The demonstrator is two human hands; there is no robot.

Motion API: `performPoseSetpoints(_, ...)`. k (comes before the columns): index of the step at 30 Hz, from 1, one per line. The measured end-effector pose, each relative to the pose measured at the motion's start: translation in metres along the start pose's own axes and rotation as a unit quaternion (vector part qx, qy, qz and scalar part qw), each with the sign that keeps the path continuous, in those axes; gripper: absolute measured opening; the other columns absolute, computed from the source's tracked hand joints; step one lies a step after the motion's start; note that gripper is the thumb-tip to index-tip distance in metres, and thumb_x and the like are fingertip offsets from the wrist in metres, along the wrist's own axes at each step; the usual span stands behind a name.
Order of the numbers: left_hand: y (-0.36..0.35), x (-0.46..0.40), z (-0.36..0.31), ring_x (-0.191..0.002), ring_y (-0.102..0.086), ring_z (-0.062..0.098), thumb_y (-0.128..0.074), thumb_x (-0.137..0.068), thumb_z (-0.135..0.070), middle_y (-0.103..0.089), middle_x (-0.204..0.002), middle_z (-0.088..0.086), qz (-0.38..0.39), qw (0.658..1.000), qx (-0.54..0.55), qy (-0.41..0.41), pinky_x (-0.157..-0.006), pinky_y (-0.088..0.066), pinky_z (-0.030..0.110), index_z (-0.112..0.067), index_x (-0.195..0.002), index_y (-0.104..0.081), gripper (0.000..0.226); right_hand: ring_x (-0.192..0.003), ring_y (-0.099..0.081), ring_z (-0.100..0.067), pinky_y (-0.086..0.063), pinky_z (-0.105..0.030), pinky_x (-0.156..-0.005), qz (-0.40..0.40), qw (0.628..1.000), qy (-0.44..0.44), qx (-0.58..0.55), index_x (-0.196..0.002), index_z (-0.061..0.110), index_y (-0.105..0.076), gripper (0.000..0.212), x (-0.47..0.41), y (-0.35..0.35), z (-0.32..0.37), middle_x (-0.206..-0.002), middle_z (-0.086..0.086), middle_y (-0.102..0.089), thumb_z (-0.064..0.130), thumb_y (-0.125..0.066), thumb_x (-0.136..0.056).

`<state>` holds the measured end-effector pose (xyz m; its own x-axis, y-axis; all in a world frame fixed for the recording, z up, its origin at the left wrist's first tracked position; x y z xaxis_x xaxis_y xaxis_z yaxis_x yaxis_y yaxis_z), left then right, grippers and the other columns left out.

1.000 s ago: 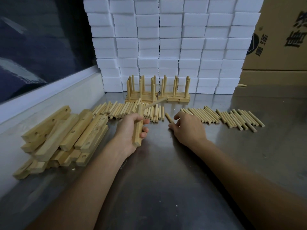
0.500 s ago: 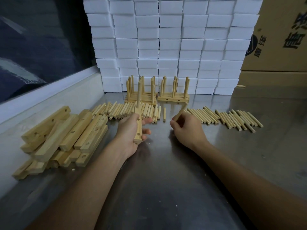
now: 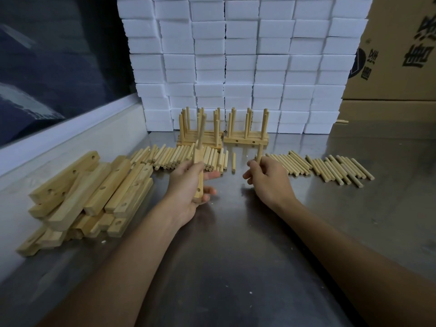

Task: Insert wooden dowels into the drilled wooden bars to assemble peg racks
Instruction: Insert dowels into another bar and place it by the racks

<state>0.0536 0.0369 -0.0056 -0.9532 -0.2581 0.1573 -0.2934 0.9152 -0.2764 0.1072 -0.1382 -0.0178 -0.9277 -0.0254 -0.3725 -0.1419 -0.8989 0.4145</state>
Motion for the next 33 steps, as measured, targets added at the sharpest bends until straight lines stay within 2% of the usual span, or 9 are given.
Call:
performPoseSetpoints(3,-0.001,0.0,0.001,-0.039,-0.048,0.016,-0.049,-0.103,-0.021,-0.072,-0.082,0.014,0.004,1.0,-0.027,-0.006,-0.031,-0.028,0.02,-0.017,-0.121,-0.053,0.019,-0.072,-0.055,-0.01,-0.048,-0.034,-0.067,-0.023,1.0,0.017,0.003,-0.113,0.021,-0.054,0.014,-0.001,0.0,-0.001,-0.083,0.003,-0.059,0.024,-0.042,-0.105)
performPoseSetpoints(5,-0.002,0.0,0.002,-0.039,-0.045,0.015,-0.047,-0.103,-0.017,-0.067,-0.082,0.013,0.006,0.999,-0.035,-0.009,-0.03,-0.026,0.019,-0.013,-0.121,-0.053,0.019,-0.062,-0.049,-0.005,-0.041,-0.028,-0.061,-0.031,0.999,0.026,-0.006,-0.13,0.024,-0.049,0.026,0.001,0.0,-0.001,-0.075,0.008,-0.053,0.03,-0.041,-0.105)
performPoseSetpoints(7,-0.004,0.0,0.003,-0.039,-0.045,0.014,-0.046,-0.103,-0.014,-0.066,-0.083,0.014,0.01,0.999,-0.037,-0.009,-0.029,-0.025,0.019,-0.012,-0.12,-0.054,0.019,-0.056,-0.046,-0.003,-0.04,-0.025,-0.06,-0.033,0.998,0.046,-0.003,-0.135,0.026,-0.048,0.033,0.003,0.0,0.001,-0.069,0.009,-0.052,0.036,-0.041,-0.105)
performPoseSetpoints(12,-0.007,0.0,0.004,-0.04,-0.047,0.016,-0.044,-0.1,-0.008,-0.069,-0.084,0.016,0.026,0.999,-0.034,-0.009,-0.03,-0.026,0.02,-0.007,-0.113,-0.054,0.016,-0.058,-0.051,-0.008,-0.046,-0.034,-0.06,-0.011,0.993,0.119,0.021,-0.12,0.027,-0.069,0.027,0.004,0.004,0.014,-0.067,0.005,-0.062,0.035,-0.051,-0.101)
performPoseSetpoints(14,-0.009,0.0,0.005,-0.042,-0.048,0.017,-0.044,-0.098,-0.005,-0.068,-0.088,0.019,0.039,0.999,-0.026,-0.009,-0.031,-0.028,0.021,-0.004,-0.113,-0.055,0.018,-0.059,-0.054,-0.007,-0.049,-0.032,-0.06,0.0,0.991,0.135,0.015,-0.115,0.027,-0.073,0.023,0.004,0.005,0.021,-0.069,0.009,-0.066,0.03,-0.058,-0.098)
performPoseSetpoints(19,-0.011,-0.002,0.008,-0.047,-0.051,0.015,-0.051,-0.097,-0.002,-0.069,-0.084,0.014,0.067,0.997,-0.02,-0.027,-0.035,-0.032,0.021,-0.007,-0.113,-0.062,0.02,-0.065,-0.058,0.004,-0.046,-0.019,-0.065,0.044,0.982,0.171,0.065,-0.114,0.022,-0.075,0.023,0.004,0.002,0.028,-0.085,0.012,-0.07,0.027,-0.064,-0.094)
performPoseSetpoints(24,-0.013,0.001,0.01,-0.05,-0.052,0.014,-0.054,-0.097,-0.003,-0.072,-0.083,0.01,0.081,0.995,-0.021,-0.049,-0.037,-0.033,0.021,-0.018,-0.099,-0.066,0.019,-0.072,-0.063,0.0,-0.057,-0.032,-0.073,0.072,0.974,0.192,0.096,-0.108,0.022,-0.075,0.018,0.008,0.001,0.033,-0.089,0.012,-0.073,0.027,-0.069,-0.092)
performPoseSetpoints(28,-0.013,0.003,0.01,-0.05,-0.051,0.013,-0.055,-0.097,-0.003,-0.071,-0.083,0.007,0.073,0.995,-0.029,-0.064,-0.038,-0.034,0.021,-0.026,-0.093,-0.064,0.025,-0.088,-0.068,-0.005,-0.057,-0.032,-0.08,0.076,0.954,0.24,0.164,-0.112,0.021,-0.075,0.022,0.009,0.0,0.037,-0.1,0.01,-0.075,0.027,-0.066,-0.093)
performPoseSetpoints(33,-0.014,0.004,0.012,-0.051,-0.049,0.013,-0.055,-0.097,-0.002,-0.072,-0.082,0.004,0.08,0.992,-0.055,-0.083,-0.039,-0.033,0.022,-0.021,-0.103,-0.067,0.023,-0.087,-0.069,-0.017,-0.056,-0.037,-0.07,0.057,0.918,0.294,0.26,-0.106,0.022,-0.077,0.018,0.011,0.002,0.046,-0.098,0.005,-0.075,0.027,-0.065,-0.093)
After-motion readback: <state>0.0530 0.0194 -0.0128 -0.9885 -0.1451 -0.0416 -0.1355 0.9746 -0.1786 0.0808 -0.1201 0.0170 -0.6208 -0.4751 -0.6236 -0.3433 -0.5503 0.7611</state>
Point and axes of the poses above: each hand's wrist, its own x-axis away from the middle knuckle, its own y-axis out of the back of the hand, z = x × y, the point moved 2 cm from there along -x, towards the middle knuckle
